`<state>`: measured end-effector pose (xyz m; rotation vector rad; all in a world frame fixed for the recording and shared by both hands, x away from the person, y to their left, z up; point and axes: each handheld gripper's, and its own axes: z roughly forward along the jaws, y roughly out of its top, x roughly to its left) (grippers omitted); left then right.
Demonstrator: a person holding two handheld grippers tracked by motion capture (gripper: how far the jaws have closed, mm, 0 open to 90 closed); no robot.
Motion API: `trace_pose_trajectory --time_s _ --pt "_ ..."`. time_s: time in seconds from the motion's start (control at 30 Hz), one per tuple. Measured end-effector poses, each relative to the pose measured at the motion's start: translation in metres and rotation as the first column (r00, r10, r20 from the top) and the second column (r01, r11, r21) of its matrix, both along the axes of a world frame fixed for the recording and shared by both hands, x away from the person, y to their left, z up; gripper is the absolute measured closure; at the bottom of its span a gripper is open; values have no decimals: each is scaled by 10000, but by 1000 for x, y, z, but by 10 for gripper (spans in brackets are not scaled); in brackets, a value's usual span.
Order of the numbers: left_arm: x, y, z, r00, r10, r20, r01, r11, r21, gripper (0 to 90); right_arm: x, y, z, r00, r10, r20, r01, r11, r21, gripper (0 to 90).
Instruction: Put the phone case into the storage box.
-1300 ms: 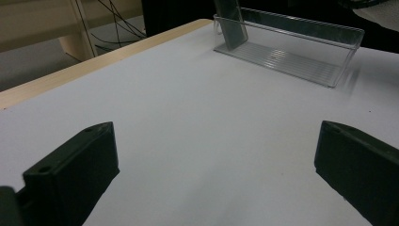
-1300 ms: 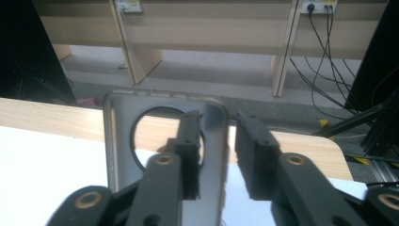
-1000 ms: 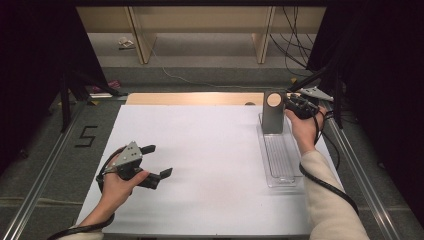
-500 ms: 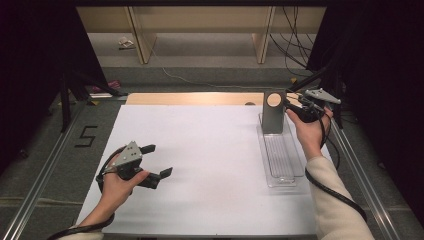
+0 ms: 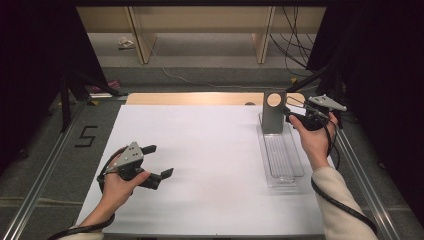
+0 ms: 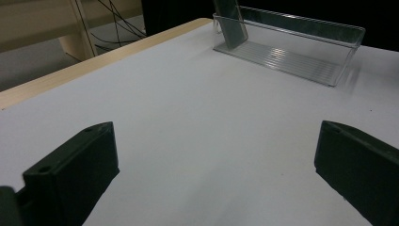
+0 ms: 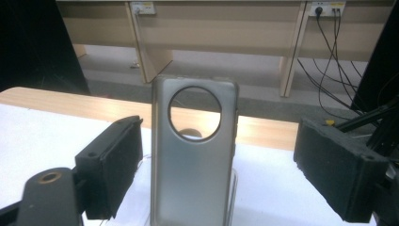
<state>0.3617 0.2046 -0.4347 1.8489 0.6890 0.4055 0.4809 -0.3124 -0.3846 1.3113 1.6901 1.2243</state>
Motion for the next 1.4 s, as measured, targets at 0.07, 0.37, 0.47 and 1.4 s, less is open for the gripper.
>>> trace_pose_trajectory --time_s 0.07,0.37,0.47,1.4 --pt "0 0 0 10000 14 7 -14 10000 -2 0 -4 0 0 10000 83 -1 -83 10000 25 169" --pt "0 -1 -1 10000 -5 -15 5 10000 20 0 -19 -3 -1 9995 266 -153 -266 9996 20 171" --pt "0 -1 0 10000 13 13 -13 10000 23 0 -23 -2 -2 9992 347 -205 -346 9994 45 171" --pt "-1 0 0 10000 43 27 -43 10000 -7 0 -57 5 -1 9955 942 -101 -943 9955 -21 174"
